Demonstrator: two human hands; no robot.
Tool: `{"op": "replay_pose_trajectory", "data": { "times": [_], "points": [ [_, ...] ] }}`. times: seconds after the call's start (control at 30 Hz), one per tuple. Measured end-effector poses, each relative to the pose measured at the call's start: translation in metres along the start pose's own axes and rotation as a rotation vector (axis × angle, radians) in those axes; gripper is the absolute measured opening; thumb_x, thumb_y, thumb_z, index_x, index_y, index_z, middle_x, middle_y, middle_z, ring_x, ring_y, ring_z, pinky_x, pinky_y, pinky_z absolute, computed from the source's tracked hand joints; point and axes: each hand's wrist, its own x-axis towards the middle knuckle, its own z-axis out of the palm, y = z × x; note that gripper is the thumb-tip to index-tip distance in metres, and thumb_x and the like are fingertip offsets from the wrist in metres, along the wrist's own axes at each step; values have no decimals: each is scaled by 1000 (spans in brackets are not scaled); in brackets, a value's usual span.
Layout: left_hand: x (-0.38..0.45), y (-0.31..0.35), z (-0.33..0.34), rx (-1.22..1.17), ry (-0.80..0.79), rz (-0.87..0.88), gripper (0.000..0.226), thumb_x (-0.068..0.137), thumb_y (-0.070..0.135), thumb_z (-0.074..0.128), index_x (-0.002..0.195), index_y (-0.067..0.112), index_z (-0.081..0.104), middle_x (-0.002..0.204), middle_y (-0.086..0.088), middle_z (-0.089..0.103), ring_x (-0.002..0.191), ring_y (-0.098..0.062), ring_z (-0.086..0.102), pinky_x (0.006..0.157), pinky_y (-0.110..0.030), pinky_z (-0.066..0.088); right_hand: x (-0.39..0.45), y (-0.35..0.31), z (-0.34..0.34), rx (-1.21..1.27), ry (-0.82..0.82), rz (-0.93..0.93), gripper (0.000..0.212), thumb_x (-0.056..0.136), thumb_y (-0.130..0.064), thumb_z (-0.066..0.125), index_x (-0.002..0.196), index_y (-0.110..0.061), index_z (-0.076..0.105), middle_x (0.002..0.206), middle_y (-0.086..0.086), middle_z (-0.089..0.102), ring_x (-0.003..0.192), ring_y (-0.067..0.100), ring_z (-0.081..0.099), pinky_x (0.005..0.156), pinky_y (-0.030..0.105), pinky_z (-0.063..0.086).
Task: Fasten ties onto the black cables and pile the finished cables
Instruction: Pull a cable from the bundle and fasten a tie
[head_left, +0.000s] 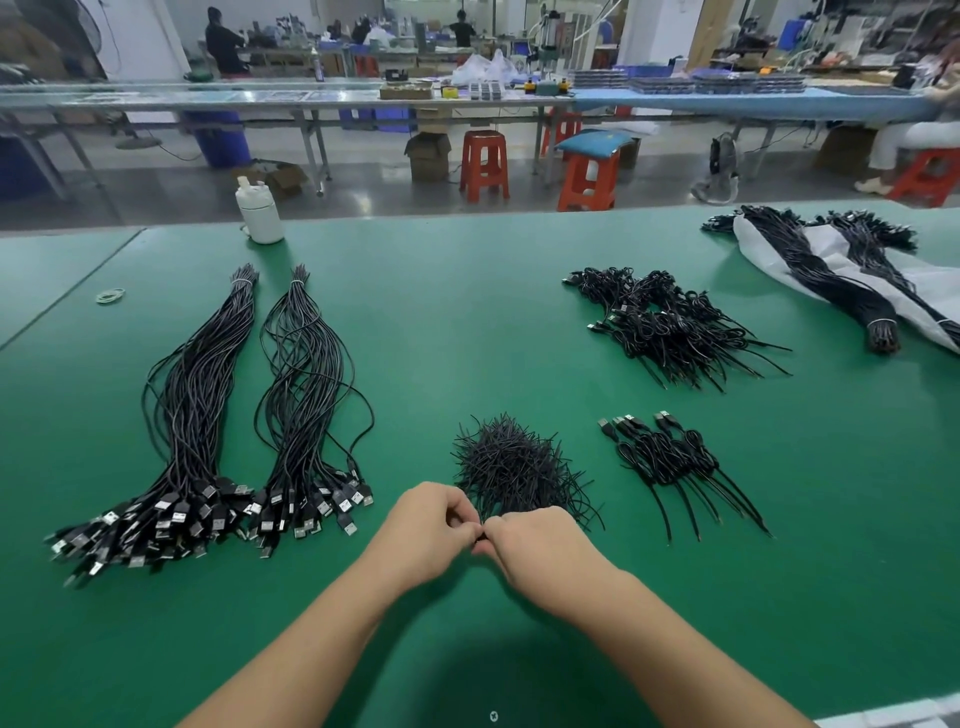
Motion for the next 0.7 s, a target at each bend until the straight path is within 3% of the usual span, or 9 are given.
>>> {"op": "replay_pose_trajectory", "data": {
  "times": [0.1, 0.2, 0.27, 0.37, 0.47, 0.6, 0.7],
  "points": [
    [-1, 0, 0, 117, 5, 27, 24, 84, 24, 67, 63, 31, 57, 69, 12, 63, 70, -11, 59, 67, -25, 49, 3, 3, -11, -38, 10, 2, 44, 100, -55, 41, 103, -17, 64, 103, 4, 64, 98, 27, 60, 71, 37, 40],
    [0, -1, -1, 135, 19, 31, 22, 86, 22, 62, 66, 29, 56, 67, 11, 61, 67, -11, 56, 64, -23, 46, 3, 6, -18, -132, 221, -42, 39, 83, -53, 66, 102, -19, 69, 108, 1, 65, 107, 27, 56, 91, 39, 46],
    [1, -4, -6, -9, 15, -31, 17, 86, 18, 63, 69, 23, 62, 65, 7, 63, 58, -8, 50, 53, -18, 39, 2, 4, -16, -105, 398, -39, 35, 76, -42, 77, 103, -21, 69, 118, 4, 63, 120, 30, 53, 106, 47, 40],
    [0, -9, -17, -443, -20, -143, 8, 85, 11, 65, 78, 12, 68, 72, -4, 73, 63, -12, 58, 58, -25, 39, 3, 3, -13, -54, 556, -124, 31, 79, -14, 71, 110, -20, 70, 126, 6, 63, 127, 33, 50, 111, 51, 36],
    [-2, -11, -25, -852, -160, -217, 8, 90, 1, 61, 87, 6, 67, 75, -8, 72, 71, -18, 71, 53, -24, 39, 2, 6, -18, 17, 523, -192, 50, 77, -3, 67, 125, -18, 68, 132, 2, 63, 125, 27, 55, 108, 39, 43],
    [0, -9, -23, -936, -202, -224, 8, 91, -1, 59, 89, 4, 65, 71, -6, 67, 66, -16, 67, 54, -21, 48, 0, 2, -22, 336, 406, -124, 53, 81, 6, 65, 131, -13, 65, 135, 6, 62, 120, 22, 61, 100, 33, 51],
    [1, -8, -18, -989, -195, -220, 6, 92, 1, 59, 93, 3, 64, 71, -7, 66, 66, -16, 66, 59, -23, 52, -1, -2, -20, 478, 405, -59, 48, 86, 7, 60, 130, -11, 66, 136, 7, 60, 121, 22, 61, 104, 33, 48]
  ]
}}
